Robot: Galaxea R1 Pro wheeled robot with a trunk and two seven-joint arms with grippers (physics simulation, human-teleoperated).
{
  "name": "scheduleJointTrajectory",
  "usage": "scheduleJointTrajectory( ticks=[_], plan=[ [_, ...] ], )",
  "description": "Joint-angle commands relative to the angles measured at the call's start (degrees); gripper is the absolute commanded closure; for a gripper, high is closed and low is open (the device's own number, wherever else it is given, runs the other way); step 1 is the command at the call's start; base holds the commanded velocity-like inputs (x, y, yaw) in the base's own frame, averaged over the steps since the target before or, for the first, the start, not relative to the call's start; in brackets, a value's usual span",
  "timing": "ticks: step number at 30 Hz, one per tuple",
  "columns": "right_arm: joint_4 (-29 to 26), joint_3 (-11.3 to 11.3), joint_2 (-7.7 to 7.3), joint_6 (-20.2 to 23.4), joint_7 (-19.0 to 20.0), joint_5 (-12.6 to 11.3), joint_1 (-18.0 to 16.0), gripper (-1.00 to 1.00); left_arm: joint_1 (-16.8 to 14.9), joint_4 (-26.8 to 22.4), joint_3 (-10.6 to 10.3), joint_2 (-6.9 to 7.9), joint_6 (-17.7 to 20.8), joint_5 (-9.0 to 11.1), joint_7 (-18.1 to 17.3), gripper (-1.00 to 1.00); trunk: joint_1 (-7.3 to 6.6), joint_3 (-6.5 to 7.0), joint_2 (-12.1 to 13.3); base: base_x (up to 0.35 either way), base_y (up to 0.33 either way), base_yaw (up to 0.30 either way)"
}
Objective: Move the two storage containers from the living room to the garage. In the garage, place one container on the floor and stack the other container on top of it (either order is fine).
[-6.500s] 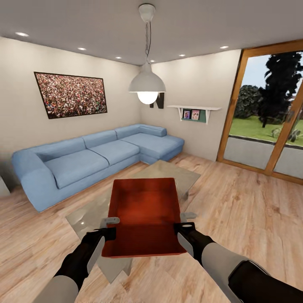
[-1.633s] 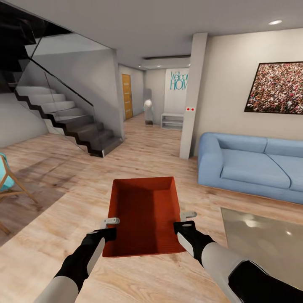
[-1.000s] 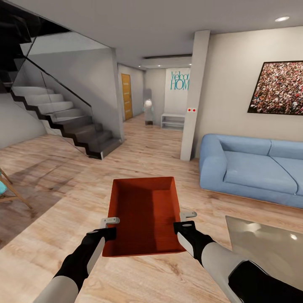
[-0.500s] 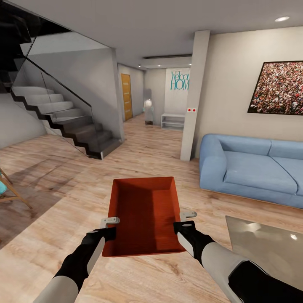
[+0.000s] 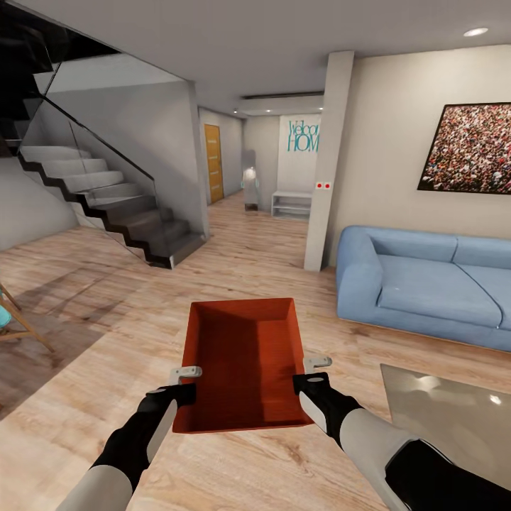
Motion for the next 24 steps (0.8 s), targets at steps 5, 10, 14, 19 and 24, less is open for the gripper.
scheduleJointTrajectory(
  ticks=[5,10,14,19,24],
  plan=[
    [0.00,2.16,-0.03,0.28,0.68,-2.33,-0.01,1.00,-0.07,-0.10,-0.04,0.05,-1.39,-1.65,0.87,1.00,0.04,-0.14,-0.14,0.000,0.000,0.000],
    [0.00,2.16,-0.02,0.31,0.68,-2.33,-0.01,1.00,-0.07,-0.15,-0.04,0.05,-1.47,-1.70,0.90,1.00,0.04,-0.14,-0.14,0.000,0.000,0.000],
    [0.00,2.16,-0.05,0.29,0.68,-2.33,-0.01,1.00,-0.07,-0.17,-0.04,0.05,-1.47,-1.71,0.87,1.00,0.04,-0.14,-0.14,0.000,0.000,0.000],
    [0.00,2.16,-0.06,0.30,0.68,-2.33,-0.01,1.00,-0.07,-0.18,-0.04,0.04,-1.48,-1.71,0.87,1.00,0.04,-0.14,-0.14,0.000,0.000,0.000],
    [0.00,2.16,-0.02,0.28,0.68,-2.33,-0.01,1.00,-0.07,-0.16,-0.04,0.05,-0.90,-1.71,0.78,1.00,0.04,-0.14,-0.14,0.000,0.000,0.000]
  ],
)
